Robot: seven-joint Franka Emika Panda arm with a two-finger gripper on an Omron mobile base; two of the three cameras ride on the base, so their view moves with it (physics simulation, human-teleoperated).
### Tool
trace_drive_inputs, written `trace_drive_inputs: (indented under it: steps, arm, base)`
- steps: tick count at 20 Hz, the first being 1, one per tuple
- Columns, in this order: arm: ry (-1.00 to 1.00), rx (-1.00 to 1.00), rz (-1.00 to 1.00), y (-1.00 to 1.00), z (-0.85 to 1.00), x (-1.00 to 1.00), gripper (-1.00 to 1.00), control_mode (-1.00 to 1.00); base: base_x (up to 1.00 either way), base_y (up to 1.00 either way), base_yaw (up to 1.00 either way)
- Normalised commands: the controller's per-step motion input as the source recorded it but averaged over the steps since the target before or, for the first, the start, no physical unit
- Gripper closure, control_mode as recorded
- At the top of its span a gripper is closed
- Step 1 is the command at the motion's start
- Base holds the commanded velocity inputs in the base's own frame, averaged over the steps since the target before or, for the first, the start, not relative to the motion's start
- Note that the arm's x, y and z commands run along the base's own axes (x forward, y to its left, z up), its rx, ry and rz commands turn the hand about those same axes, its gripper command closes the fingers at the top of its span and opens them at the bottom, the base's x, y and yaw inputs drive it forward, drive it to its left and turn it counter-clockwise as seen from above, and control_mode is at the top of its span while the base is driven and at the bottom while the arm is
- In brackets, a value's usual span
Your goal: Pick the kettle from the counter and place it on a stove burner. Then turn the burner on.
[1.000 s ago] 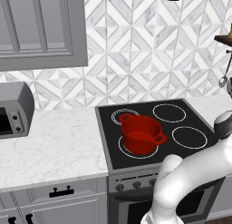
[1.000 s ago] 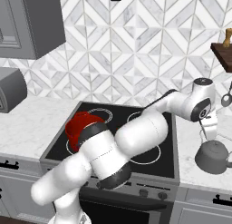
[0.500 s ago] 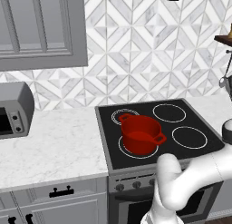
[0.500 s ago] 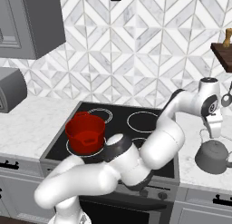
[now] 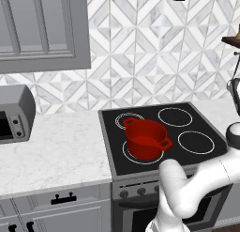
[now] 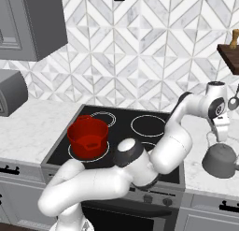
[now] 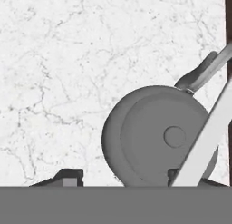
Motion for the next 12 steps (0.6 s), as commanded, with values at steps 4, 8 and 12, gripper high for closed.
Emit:
trace_drive_inputs:
  steps: [4, 8, 12]
  arm:
    - [-0.06, 0.00, 0.00, 0.01, 0.14, -0.05, 1.00, -1.00]
    - [-0.24, 0.01, 0.00, 0.57, 0.31, -0.17, 1.00, -1.00]
    - [-0.35, 0.09, 0.00, 1.00, 0.07, -0.13, 1.00, -1.00]
  base:
    - [0.00, 0.00, 0.00]
    - [0.00, 0.00, 0.00]
    - [0.00, 0.00, 0.00]
